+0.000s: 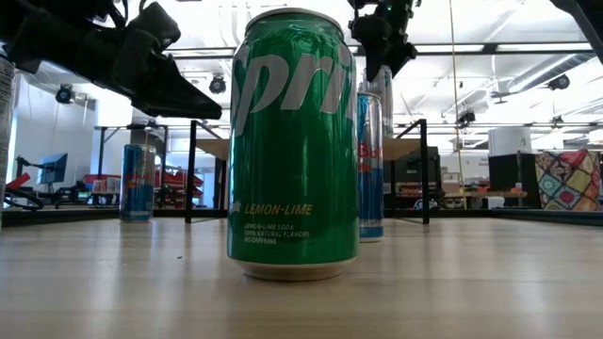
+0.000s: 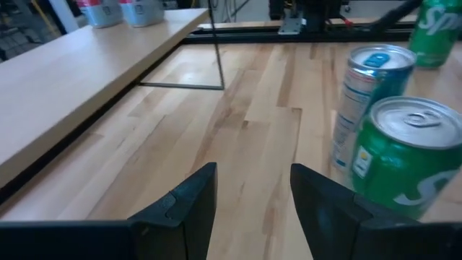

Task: Place canned beverage on shelf
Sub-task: Put the right white-pink soda can on the shelf aligned with the other white-pink soda can, then put the white-pink soda can on the shelf aligned with the other white-pink soda can

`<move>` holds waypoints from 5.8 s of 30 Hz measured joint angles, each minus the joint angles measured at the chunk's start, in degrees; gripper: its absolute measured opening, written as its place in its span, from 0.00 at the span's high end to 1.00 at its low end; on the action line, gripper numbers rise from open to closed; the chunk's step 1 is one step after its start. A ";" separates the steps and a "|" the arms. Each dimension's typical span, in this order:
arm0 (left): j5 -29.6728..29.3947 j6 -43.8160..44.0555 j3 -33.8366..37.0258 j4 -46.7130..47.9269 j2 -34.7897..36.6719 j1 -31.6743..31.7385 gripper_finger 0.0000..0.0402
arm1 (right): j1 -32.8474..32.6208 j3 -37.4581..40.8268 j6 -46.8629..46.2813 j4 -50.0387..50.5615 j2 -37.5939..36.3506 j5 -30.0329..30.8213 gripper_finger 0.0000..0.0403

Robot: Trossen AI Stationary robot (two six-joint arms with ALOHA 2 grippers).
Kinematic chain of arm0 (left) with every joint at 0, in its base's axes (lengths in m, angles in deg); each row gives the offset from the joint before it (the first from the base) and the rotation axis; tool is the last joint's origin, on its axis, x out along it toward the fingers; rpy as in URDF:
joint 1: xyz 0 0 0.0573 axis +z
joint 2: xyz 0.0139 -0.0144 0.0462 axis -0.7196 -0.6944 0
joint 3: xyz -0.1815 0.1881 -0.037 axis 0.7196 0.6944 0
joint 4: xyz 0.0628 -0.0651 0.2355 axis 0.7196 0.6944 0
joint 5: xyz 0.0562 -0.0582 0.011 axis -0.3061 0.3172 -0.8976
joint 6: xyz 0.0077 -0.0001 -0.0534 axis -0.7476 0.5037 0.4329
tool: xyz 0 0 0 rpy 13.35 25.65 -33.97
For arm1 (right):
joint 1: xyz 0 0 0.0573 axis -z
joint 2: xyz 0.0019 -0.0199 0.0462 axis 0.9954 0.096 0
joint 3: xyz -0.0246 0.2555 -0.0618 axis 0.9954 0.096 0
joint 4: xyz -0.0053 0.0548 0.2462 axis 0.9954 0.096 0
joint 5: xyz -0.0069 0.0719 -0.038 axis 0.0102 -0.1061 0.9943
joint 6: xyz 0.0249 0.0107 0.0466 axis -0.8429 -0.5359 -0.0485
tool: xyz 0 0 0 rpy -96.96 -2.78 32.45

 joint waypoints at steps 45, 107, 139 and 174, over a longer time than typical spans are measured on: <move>-0.11 0.98 -0.13 6.03 2.34 0.13 0.57 | -19.27 59.33 -17.53 -39.19 -41.52 4.91 0.26; -3.37 54.30 -30.16 76.34 5.17 -29.91 0.43 | -42.56 102.01 -16.09 -122.77 -32.98 3.48 0.28; 22.37 58.03 -30.16 85.49 2.34 -30.56 0.23 | -42.56 102.03 -16.52 -121.87 -32.79 3.63 0.28; 14.26 27.40 -45.99 85.39 -5.28 -12.18 0.38 | -42.51 98.12 -4.14 -119.98 -31.89 4.13 0.28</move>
